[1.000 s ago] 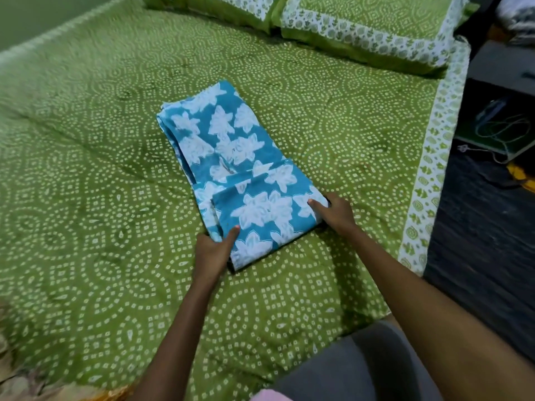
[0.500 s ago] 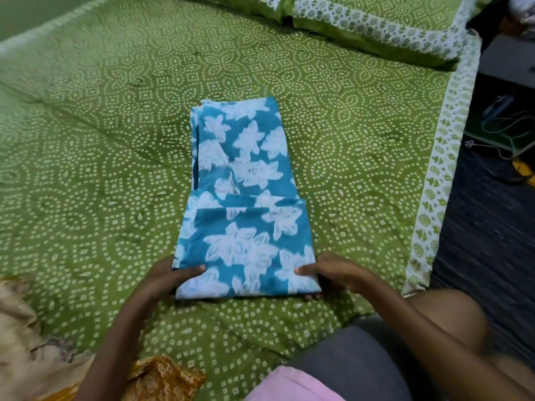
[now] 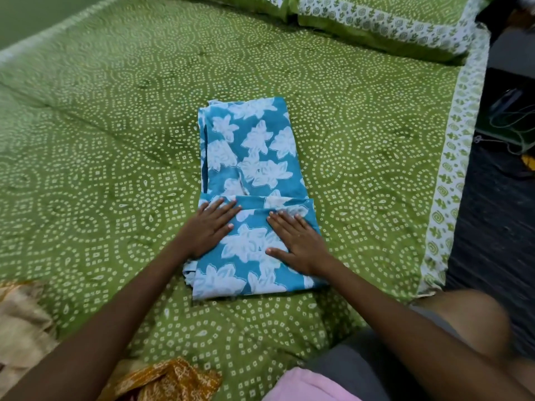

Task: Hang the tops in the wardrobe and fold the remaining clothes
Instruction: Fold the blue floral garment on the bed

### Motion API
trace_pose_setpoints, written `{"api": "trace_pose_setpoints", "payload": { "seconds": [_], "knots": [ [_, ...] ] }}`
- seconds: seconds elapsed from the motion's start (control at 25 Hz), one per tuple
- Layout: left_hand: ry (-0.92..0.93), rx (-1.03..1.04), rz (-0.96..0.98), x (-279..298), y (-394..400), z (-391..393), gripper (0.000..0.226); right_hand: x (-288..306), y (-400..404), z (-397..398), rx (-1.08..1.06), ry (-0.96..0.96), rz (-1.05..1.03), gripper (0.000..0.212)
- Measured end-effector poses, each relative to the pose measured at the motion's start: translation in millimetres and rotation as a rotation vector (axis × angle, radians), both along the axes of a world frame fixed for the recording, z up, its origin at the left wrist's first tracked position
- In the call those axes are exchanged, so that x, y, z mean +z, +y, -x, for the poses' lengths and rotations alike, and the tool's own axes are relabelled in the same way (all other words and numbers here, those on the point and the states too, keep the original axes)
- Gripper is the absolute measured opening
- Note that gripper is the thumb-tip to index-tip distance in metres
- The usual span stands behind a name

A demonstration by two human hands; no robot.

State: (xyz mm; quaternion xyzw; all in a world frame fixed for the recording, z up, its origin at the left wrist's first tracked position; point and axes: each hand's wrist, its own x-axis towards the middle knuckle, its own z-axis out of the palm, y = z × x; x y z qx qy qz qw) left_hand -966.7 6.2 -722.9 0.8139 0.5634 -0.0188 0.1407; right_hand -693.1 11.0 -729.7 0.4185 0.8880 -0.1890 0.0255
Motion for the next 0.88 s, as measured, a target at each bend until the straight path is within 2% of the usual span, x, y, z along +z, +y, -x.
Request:
{"api": "trace_pose_setpoints", "payload": {
  "seconds": [0.12,0.2,0.28,0.36,0.48,0.56,0.64,0.72,0.76,0.84,0.88],
  "knots": [
    [-0.126,-0.058,0.049,3,14,35,0.067,-1,34,-16,-0.013,0.127,0.021,0.060],
    [-0.214,-0.130,0.017,3,8,38,0.053,-3,45,-43,-0.032,0.253,0.087,0.052],
    [-0.338,-0.142,0.054,4,-5,39,0.054,-5,47,-73,-0.032,0.264,0.165,0.055],
    [-0.402,-0.164,0.137,6,-7,48,0.056,-4,48,-90,0.074,0.139,0.136,0.063],
    [-0.235,-0.340,0.107,10,11,59,0.066,-12,54,-91,0.242,-0.001,-0.090,0.075],
    [-0.174,-0.410,0.045,8,14,64,0.068,-18,56,-82,0.241,0.042,-0.125,0.074],
    [-0.298,-0.363,0.051,5,16,66,0.058,-9,60,-67,0.046,0.297,0.014,0.060],
    [-0.512,-0.117,0.123,12,21,41,0.038,19,71,-40,-0.305,0.642,0.302,0.031],
    [-0.619,0.126,0.172,20,30,26,0.029,31,80,-26,-0.470,0.811,0.462,0.017],
    [-0.716,0.801,0.396,34,52,5,0.017,39,103,-2,-0.805,1.002,0.598,0.019],
    [-0.912,1.004,0.540,39,62,0,0.017,35,117,4,-0.969,1.054,0.631,0.020]
  ]
}}
